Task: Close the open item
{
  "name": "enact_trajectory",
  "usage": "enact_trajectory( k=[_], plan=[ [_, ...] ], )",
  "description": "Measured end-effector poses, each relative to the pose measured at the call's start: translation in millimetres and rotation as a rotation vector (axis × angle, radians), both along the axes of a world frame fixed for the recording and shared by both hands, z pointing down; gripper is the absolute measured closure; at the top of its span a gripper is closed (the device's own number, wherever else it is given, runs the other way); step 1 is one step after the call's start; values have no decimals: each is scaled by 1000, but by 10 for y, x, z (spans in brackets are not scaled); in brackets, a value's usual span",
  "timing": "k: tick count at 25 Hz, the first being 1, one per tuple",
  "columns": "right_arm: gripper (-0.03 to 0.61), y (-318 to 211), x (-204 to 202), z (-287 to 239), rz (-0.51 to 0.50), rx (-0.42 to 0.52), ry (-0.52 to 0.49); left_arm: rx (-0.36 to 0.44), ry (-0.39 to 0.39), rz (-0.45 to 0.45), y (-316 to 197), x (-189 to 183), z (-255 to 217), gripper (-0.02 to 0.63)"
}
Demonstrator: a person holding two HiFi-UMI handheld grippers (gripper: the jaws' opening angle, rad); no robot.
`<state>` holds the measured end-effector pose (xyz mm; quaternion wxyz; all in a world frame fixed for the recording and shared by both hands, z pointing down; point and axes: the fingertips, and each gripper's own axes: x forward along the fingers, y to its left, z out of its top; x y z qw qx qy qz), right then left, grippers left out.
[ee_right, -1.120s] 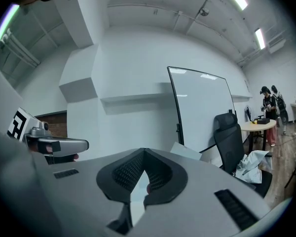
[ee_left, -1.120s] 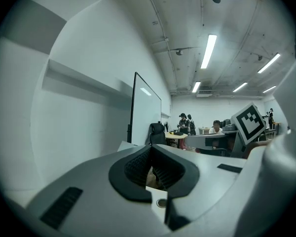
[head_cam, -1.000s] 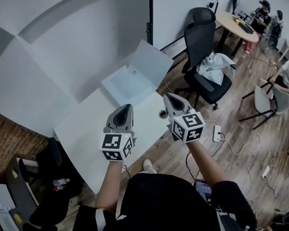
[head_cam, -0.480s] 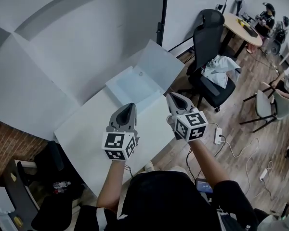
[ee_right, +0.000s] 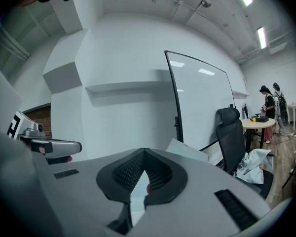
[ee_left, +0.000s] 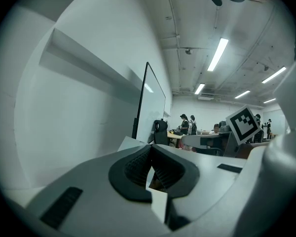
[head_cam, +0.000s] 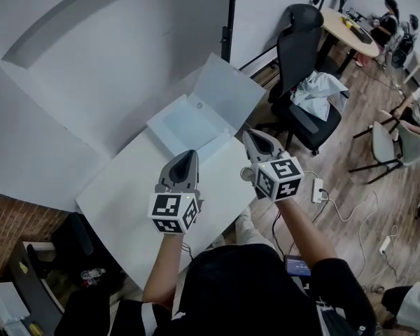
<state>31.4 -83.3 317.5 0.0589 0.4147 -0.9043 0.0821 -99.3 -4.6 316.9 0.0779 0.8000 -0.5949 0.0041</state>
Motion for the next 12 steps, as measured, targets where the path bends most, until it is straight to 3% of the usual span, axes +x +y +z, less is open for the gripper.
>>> enact_trajectory(
  k=[12],
  plan=[
    [541, -875, 528, 301, 39, -59, 1, -78, 0, 28, -815, 485, 311, 601]
  ],
)
